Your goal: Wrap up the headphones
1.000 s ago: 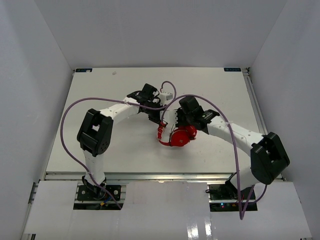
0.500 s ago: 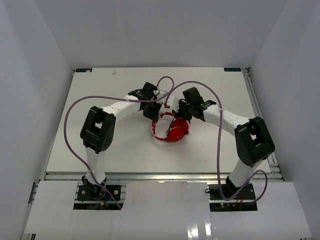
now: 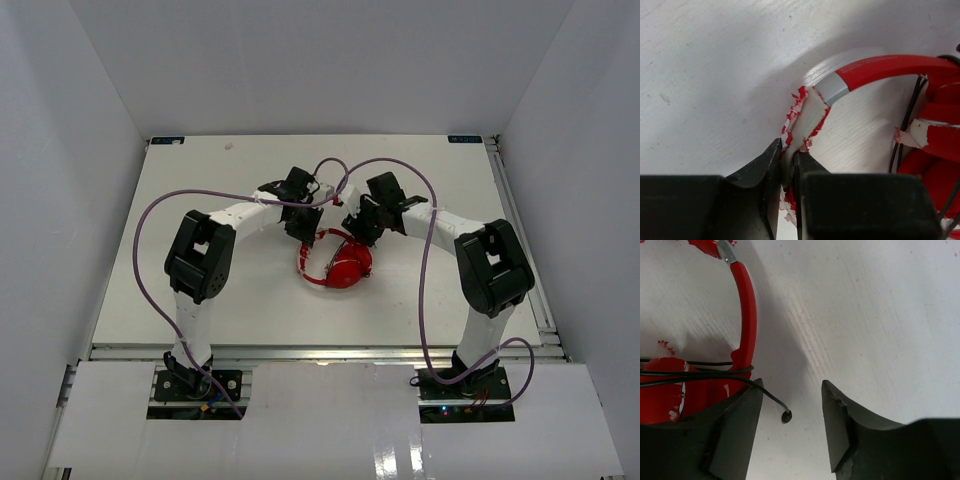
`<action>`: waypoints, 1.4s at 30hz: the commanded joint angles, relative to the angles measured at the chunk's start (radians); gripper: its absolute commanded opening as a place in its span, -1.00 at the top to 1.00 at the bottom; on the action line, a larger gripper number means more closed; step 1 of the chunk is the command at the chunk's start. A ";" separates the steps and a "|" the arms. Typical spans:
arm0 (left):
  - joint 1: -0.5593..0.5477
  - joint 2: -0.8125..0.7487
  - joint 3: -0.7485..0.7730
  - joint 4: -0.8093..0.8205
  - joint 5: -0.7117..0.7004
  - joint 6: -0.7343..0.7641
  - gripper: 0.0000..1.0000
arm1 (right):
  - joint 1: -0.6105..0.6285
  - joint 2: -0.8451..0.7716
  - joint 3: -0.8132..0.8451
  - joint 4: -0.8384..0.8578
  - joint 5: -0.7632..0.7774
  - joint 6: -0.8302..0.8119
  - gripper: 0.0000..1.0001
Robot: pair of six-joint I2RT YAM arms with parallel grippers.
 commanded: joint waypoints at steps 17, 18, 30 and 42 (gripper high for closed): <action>0.037 -0.185 0.018 0.059 0.078 -0.026 -0.57 | -0.130 -0.137 0.051 -0.164 -0.083 0.110 -0.64; 0.041 -0.206 0.012 0.059 0.086 -0.020 -0.60 | -0.136 -0.163 0.045 -0.187 -0.096 0.111 -0.65; 0.087 -0.843 -0.505 0.385 0.066 -0.179 -0.96 | -0.220 -0.572 -0.017 -0.259 -0.101 0.261 -0.80; 0.103 -1.282 -0.823 0.481 0.111 -0.384 -0.96 | -0.218 -0.787 -0.182 -0.111 0.120 0.367 -0.80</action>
